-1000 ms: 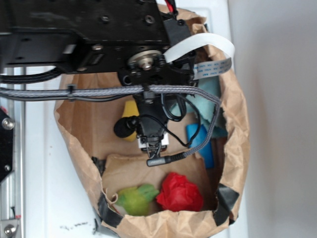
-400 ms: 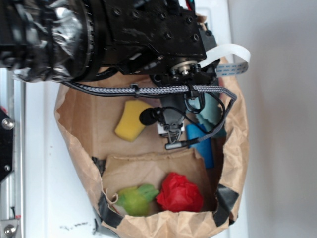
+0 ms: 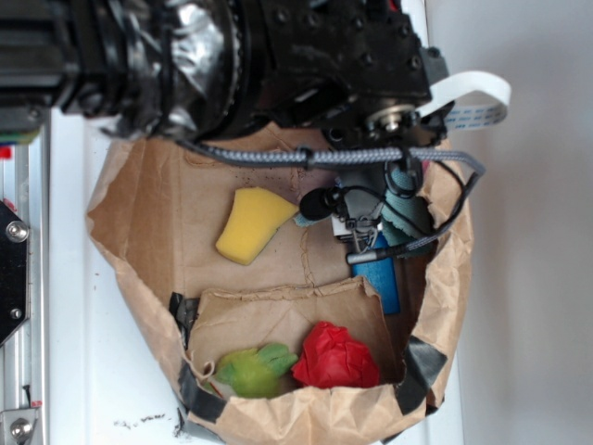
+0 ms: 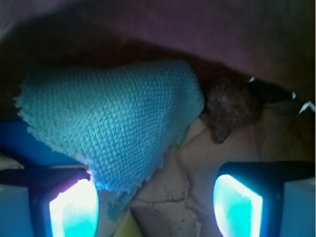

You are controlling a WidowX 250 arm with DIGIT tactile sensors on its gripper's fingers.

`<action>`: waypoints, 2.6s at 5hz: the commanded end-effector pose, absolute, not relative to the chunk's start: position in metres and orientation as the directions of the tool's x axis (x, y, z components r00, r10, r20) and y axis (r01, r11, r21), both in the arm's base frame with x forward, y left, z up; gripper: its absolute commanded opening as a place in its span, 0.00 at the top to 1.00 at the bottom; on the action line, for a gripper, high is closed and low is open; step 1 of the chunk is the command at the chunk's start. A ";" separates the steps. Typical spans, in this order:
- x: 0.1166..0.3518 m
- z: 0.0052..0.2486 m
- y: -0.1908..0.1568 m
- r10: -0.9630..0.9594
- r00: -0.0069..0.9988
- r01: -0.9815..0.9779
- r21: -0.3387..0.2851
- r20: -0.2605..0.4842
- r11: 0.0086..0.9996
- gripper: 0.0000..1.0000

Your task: Grab the rock.

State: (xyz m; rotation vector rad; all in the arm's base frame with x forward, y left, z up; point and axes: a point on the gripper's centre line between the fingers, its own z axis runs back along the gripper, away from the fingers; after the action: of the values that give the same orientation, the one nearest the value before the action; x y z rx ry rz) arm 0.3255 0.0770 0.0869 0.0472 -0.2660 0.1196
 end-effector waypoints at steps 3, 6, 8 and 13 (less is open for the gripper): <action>0.335 0.113 0.094 0.142 0.934 -0.168 0.053 0.327 0.984 0.00; 0.286 0.115 0.080 -0.096 0.930 0.103 -0.001 0.354 0.995 0.00; 0.292 0.102 0.091 -0.222 0.885 0.196 0.104 0.410 0.975 0.00; 0.340 0.079 0.111 -0.185 0.851 0.067 0.248 0.491 0.966 0.00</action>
State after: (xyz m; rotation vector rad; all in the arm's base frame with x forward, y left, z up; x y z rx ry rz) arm 0.3261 0.1062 0.0557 0.1967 -0.4625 -0.1155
